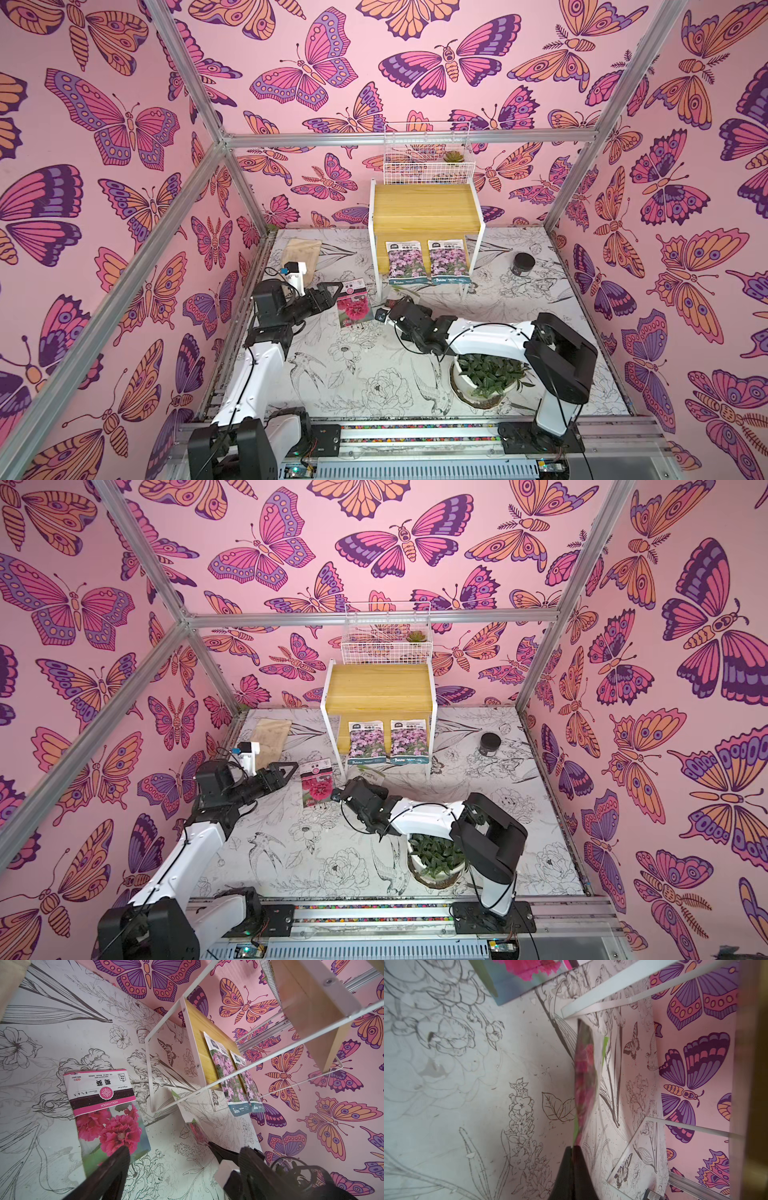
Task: Take the seed bag off the shelf
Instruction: Place the seed packet at the center of the board.
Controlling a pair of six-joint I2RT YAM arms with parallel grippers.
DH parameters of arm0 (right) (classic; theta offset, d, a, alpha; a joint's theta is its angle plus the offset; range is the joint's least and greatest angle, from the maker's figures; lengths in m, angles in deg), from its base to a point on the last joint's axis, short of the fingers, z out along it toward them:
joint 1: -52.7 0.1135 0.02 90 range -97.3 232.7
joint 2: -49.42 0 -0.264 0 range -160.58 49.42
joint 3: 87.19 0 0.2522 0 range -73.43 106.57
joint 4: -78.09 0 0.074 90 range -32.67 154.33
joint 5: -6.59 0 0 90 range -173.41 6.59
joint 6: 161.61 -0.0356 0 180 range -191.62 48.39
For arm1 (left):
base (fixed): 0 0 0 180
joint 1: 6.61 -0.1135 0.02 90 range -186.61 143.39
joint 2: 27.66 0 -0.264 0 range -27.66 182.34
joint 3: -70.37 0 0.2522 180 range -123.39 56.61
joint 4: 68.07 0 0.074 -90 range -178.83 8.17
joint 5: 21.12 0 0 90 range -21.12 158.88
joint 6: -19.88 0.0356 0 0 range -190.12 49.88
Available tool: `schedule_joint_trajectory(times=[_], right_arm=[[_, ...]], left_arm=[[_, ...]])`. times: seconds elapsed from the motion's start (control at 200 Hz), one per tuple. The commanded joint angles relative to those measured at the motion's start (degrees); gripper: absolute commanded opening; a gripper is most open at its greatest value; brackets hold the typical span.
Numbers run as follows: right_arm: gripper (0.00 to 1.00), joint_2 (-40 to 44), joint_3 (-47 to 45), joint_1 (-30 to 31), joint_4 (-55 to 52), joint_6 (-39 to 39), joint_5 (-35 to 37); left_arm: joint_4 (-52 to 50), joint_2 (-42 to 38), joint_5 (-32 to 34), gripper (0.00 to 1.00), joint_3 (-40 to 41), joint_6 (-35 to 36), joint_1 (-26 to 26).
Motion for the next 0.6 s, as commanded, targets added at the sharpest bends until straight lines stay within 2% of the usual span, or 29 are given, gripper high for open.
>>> schedule_joint_trajectory(times=[0.0, 0.09, 0.105, 0.175, 0.33, 0.496, 0.596], right_arm=[[0.0, -2.1, 1.4, -0.2, -0.1, -1.3, -2.0], [0.0, -2.6, 1.7, -0.1, -0.8, -2.0, -2.4], [0.04, -2.5, 1.8, -0.1, -0.8, -2.1, -2.5], [0.35, -2.0, 1.4, -0.1, -1.5, -2.6, -3.0], [0.6, 2.7, -0.2, 0.6, -2.5, -4.1, -5.1], [0.7, 11.6, 0.8, 2.0, -5.3, -5.0, -7.8], [0.76, 18.4, 0.3, 2.0, -2.2, -1.9, -7.5]], left_arm=[[1.0, -0.2, -1.4, 0.85, 0.6, 0.2, -0.5], [1.1, -0.2, -1.5, 0.85, 0.6, 0.2, -0.4], [1.1, -0.2, -1.5, 0.85, 0.6, 0.2, -0.4], [1.0, -0.1, -1.4, 0.85, 0.6, 0.2, -0.5], [1.0, 0.5, -1.3, 0.85, 0.4, 0.3, -0.5], [1.1, 1.3, -1.3, 0.85, 0.3, 0.6, -0.4], [1.2, 1.7, -1.5, 0.85, 0.2, 0.5, -0.4]])
